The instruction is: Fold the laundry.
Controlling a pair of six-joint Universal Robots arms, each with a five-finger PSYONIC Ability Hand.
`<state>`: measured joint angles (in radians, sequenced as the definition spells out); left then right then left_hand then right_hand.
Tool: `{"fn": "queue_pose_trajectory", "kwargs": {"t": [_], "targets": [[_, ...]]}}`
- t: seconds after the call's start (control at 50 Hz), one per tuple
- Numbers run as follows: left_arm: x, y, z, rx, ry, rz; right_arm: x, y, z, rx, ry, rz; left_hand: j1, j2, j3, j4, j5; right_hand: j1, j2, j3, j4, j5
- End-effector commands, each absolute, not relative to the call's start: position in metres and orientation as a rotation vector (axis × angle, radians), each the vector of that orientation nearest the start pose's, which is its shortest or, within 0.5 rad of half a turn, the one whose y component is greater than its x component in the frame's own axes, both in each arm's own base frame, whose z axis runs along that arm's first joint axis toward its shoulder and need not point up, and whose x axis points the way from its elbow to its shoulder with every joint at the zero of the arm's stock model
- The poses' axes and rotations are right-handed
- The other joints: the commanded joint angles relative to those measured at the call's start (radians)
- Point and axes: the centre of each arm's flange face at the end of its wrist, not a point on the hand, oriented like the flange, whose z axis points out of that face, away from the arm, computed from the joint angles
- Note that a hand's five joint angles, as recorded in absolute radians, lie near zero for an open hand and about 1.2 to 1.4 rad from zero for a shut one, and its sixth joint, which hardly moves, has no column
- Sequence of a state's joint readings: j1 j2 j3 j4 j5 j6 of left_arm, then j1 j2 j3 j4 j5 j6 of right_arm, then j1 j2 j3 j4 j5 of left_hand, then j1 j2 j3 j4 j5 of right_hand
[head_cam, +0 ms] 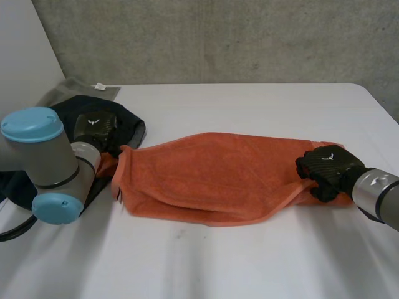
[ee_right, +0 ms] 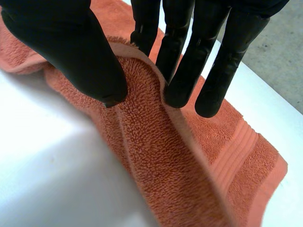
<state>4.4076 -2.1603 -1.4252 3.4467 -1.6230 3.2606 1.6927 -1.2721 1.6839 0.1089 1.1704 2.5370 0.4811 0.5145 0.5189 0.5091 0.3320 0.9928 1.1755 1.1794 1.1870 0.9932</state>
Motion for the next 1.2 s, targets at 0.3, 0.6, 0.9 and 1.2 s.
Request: {"fn": "queue_pose_trajectory", "kwargs": {"t": [0.3, 0.6, 0.9, 1.2], "targets": [[-0.228, -0.227, 0.233, 0.937, 2.176, -2.252, 0.202, -0.284, 0.18, -1.073, 2.342, -1.701, 0.143, 0.109, 0.105, 0.114, 0.117, 0.403, 0.221, 0.217, 0.209, 0.229], [-0.234, -0.209, 0.158, 1.119, 2.48, -1.912, 0.203, -0.282, 0.178, -1.076, 2.343, -1.689, 0.425, 0.392, 0.387, 0.397, 0.4, 0.403, 0.221, 0.217, 0.209, 0.229], [-0.24, -0.247, 0.137, 1.047, 2.475, -1.867, 0.201, -0.279, 0.174, -1.074, 2.354, -1.671, 0.226, 0.192, 0.188, 0.198, 0.2, 0.403, 0.221, 0.217, 0.209, 0.229], [-0.243, -0.266, 0.116, 1.265, 2.189, -1.799, 0.2, -0.281, 0.174, -1.07, 2.358, -1.676, 0.164, 0.131, 0.126, 0.136, 0.139, 0.403, 0.221, 0.217, 0.209, 0.229]]}}
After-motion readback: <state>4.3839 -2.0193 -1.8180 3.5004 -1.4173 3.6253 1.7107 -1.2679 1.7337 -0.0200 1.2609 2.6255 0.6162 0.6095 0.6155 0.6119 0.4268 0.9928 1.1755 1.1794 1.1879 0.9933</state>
